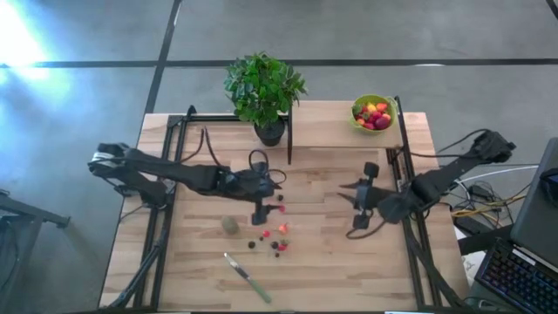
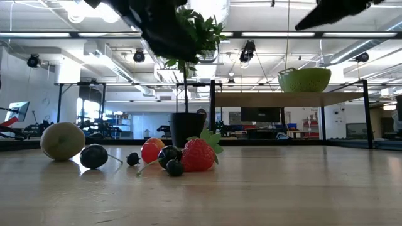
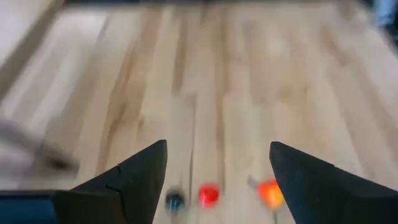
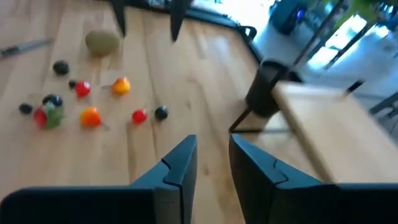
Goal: Pick & Place Fruit
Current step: Put the black cherry into the green strainer bowl on the shelf
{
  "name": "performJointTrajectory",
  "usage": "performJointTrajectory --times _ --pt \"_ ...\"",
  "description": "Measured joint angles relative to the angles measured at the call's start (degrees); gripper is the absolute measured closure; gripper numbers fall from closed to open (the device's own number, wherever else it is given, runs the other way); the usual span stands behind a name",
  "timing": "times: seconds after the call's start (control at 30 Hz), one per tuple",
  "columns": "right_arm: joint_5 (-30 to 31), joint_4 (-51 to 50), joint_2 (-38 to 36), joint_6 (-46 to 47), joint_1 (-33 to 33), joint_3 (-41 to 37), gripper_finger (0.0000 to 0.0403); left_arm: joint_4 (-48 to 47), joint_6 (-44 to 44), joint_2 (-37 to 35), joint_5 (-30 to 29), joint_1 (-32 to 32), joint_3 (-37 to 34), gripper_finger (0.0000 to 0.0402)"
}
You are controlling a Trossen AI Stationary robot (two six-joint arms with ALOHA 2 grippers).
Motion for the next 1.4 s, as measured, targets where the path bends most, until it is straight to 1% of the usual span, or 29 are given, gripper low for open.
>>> performJointTrajectory --times 0.13,0.2,0.27,0.4,0.5,0.7,0.97,1.17,1.3,1.4 --pt "1.43 0.21 1.96 4.59 0.96 -2.09 0.0328 -8.45 -8.77 -0.49 -6.22 0.05 -0.28 0.0113" --pt "3.58 0.3 3.07 5.22 1.05 -2.52 0.0334 -10.42 -10.06 0.41 -9.64 0.07 -0.28 0.0113" --pt "4.47 0.55 3.96 5.11 1.03 -2.52 0.0338 -10.96 -10.2 1.96 -11.55 0.09 -0.28 0.0113" --pt "4.26 0.74 4.39 5.19 1.16 -2.06 0.0344 -10.75 -9.17 5.25 -11.81 0.07 -0.28 0.0114" --pt "4.2 0.69 4.29 5.87 1.44 -1.85 0.0341 -10.74 -9.37 7.55 -12.91 0.07 -0.28 0.0116" --pt "4.07 0.62 4.42 6.14 1.53 -1.82 0.0322 -9.98 -11.94 11.79 -13.48 0.26 -0.31 0.0117" --pt "4.01 0.47 4.41 6.29 1.53 -1.84 0.0299 -6.62 -12.27 17.02 -13.46 0.35 -0.31 0.0117" --pt "3.97 0.17 4.42 6.51 1.53 -1.86 0.0288 -4.59 -13.37 19.21 -12.13 0.37 -0.31 0.0117" --pt "3.93 0.17 4.44 6.51 1.53 -1.86 0.0281 -4.27 -14.55 20.69 -9.92 0.39 -0.31 0.0117" --pt "3.87 0.17 4.44 6.51 1.53 -1.86 0.0276 -3.61 -15.0 21.56 -9.75 0.38 -0.29 0.0117"
